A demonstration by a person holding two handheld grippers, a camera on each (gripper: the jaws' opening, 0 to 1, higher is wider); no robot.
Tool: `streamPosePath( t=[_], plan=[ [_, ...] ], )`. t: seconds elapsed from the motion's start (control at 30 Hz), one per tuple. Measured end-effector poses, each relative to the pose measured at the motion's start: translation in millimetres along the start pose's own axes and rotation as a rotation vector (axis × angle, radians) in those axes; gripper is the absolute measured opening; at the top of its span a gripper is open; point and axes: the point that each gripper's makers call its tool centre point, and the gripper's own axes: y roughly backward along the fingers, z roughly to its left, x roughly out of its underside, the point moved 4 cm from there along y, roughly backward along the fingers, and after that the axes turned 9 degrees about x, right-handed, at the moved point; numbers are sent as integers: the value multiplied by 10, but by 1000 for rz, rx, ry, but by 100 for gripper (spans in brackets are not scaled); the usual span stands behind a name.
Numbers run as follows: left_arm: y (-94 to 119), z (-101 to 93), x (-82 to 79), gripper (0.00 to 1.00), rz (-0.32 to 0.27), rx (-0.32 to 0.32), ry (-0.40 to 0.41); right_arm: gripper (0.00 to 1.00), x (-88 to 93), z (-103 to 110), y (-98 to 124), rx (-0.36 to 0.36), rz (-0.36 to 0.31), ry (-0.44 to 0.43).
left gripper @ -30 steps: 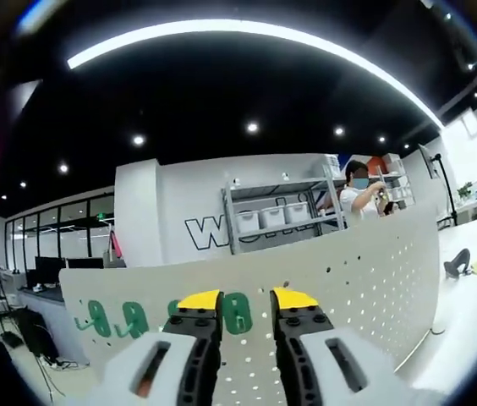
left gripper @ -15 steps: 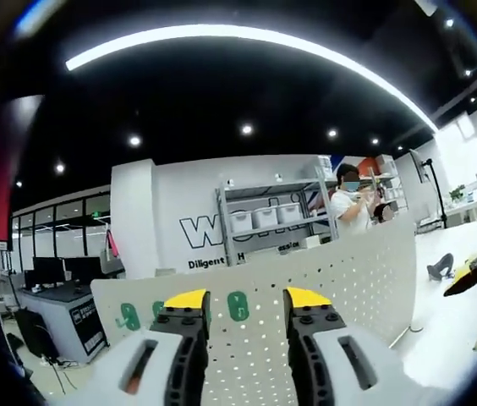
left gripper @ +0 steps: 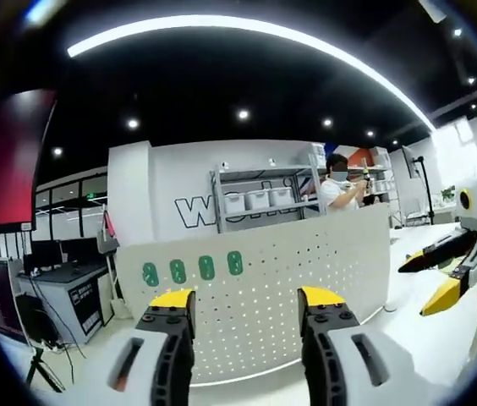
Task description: Insert the hook assembly into the mounting plate slot until the hook locks in place.
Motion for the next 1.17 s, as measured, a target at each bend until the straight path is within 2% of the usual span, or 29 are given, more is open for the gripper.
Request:
streamPosePath(
  t=[0.13, 0.3, 0.53, 0.57, 0.73, 0.8, 1.0, 1.17],
  plan=[
    [202, -43, 46, 55, 21, 5, 12, 77, -18, 21, 1, -5, -7, -1],
    [438, -115, 108, 66, 45, 27, 75, 80, -42, 40, 4, -9, -17, -1],
    [578, -240, 263, 87, 110, 69, 164, 88, -108, 94, -2, -19, -48, 0],
    [580, -242, 273, 90, 119, 72, 151, 90, -121, 103, -2, -21, -56, 1],
    [595, -277, 300, 100, 131, 95, 194, 97, -184, 137, 4, -26, -90, -17],
    [603, -295, 298, 100, 137, 98, 180, 100, -206, 128, 7, -17, -102, -21],
    [621, -362, 339, 100, 151, 121, 178, 100, -255, 86, 40, 2, -116, -48],
    [678, -346, 319, 100, 146, 112, 178, 100, -264, 158, 42, -7, -113, -34]
  ],
)
